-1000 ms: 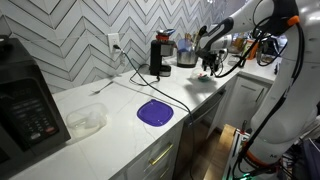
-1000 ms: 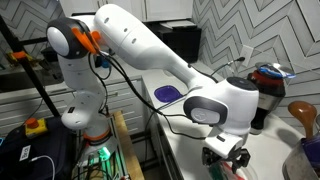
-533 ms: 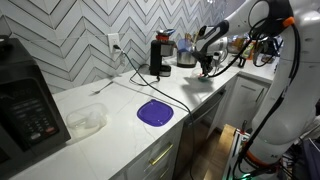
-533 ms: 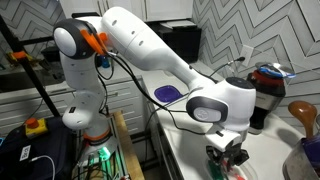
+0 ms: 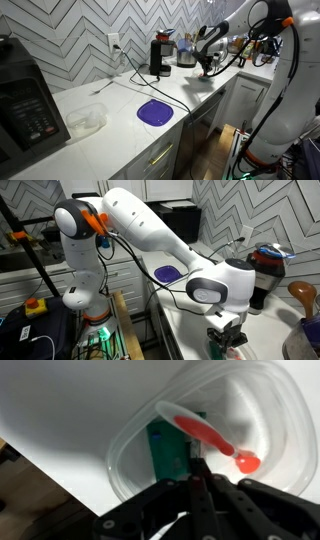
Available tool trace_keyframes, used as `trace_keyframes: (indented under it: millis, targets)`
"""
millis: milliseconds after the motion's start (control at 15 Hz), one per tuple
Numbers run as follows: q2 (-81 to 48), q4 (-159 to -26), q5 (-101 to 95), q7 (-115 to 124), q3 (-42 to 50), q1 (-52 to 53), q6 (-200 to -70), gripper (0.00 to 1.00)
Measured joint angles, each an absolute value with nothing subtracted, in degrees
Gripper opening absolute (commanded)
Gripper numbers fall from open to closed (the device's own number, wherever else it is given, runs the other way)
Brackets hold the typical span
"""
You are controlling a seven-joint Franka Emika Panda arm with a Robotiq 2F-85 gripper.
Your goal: Pick up the green object from the clear lunch box on the right and put it in the clear lunch box on the left
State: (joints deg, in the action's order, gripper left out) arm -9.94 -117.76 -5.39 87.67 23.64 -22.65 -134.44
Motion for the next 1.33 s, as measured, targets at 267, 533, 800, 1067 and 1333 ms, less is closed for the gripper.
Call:
trace_keyframes:
  millis: [267, 533, 800, 1067, 1333]
  targets:
    - [-4.4, -117.6, -9.5, 87.7, 24.3, -22.3, -135.2, 0.00]
    - [4.7, -118.0, -12.7, 84.8, 23.2, -22.0, -135.1, 0.00]
    - [14.7, -121.6, -12.0, 76.7, 18.8, -21.2, -133.8, 0.00]
    - [24.9, -128.1, -10.7, 73.5, 10.9, -18.5, -131.6, 0.00]
    - [30.6, -133.1, -5.7, 69.2, 5.5, -14.1, -130.8, 0.01]
